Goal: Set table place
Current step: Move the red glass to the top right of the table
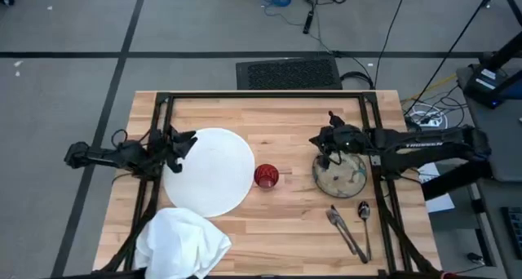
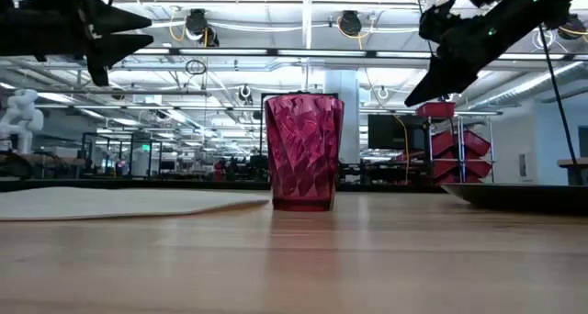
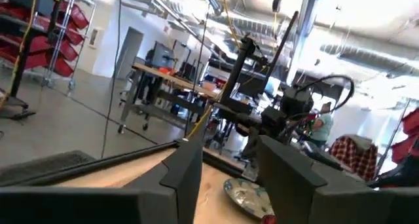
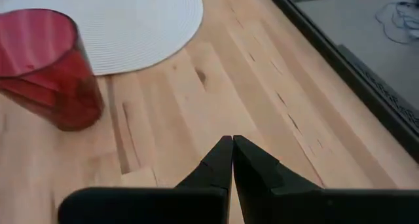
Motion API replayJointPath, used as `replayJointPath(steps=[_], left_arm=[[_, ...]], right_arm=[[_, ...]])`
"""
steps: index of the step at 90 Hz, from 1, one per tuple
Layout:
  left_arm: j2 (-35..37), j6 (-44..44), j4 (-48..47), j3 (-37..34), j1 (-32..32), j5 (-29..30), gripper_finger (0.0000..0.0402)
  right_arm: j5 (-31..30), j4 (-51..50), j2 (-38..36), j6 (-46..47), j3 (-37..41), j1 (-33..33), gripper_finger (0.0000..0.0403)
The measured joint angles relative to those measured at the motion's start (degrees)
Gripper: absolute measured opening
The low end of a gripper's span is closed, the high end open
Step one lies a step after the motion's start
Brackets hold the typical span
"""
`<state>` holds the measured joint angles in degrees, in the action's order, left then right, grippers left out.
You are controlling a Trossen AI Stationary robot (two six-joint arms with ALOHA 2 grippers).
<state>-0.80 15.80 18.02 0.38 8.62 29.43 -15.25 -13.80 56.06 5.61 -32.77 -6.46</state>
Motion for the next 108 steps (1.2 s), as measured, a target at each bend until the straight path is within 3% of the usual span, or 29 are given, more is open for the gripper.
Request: replayJointPath(steps=[13, 31, 41, 59, 71, 85, 108], left_arm=[[-0.9, 6.2, 7.2, 0.0, 0.0, 0.2, 0.0132], [-6.1, 0.8, 18.9, 0.9, 0.0, 4.4, 0.0132], [-8.4, -1.2, 23.7, 2.2, 0.0, 8.5, 0.0132], [-18.6, 3.6, 24.3, 4.6, -0.2, 8.7, 0.0132], [-31.3, 4.1, 30.2, 8.6, -1.2, 2.8, 0.0132], [-43.7, -2.7, 30.5, 15.8, -1.5, -5.5, 0.0132], [-56.0, -11.2, 30.0, 23.2, -1.5, -14.6, 0.0132]], right_arm=[[-2.9, 6.5, 3.3, -0.6, 1.5, 0.9, 0.0000], [-2.8, 19.7, 4.3, -4.6, 7.2, 3.3, 0.0000], [-2.6, 18.5, 3.3, -8.3, 7.5, 3.6, 0.0000], [-2.7, 19.4, 2.3, -10.9, 7.6, 3.0, 0.0000], [-2.7, 20.5, 2.3, -13.7, 7.6, 3.0, 0.0000], [-2.9, 22.4, 2.3, -14.0, 7.6, 3.0, 0.0000], [-2.9, 22.5, 2.3, -11.0, 7.6, 3.0, 0.0000]])
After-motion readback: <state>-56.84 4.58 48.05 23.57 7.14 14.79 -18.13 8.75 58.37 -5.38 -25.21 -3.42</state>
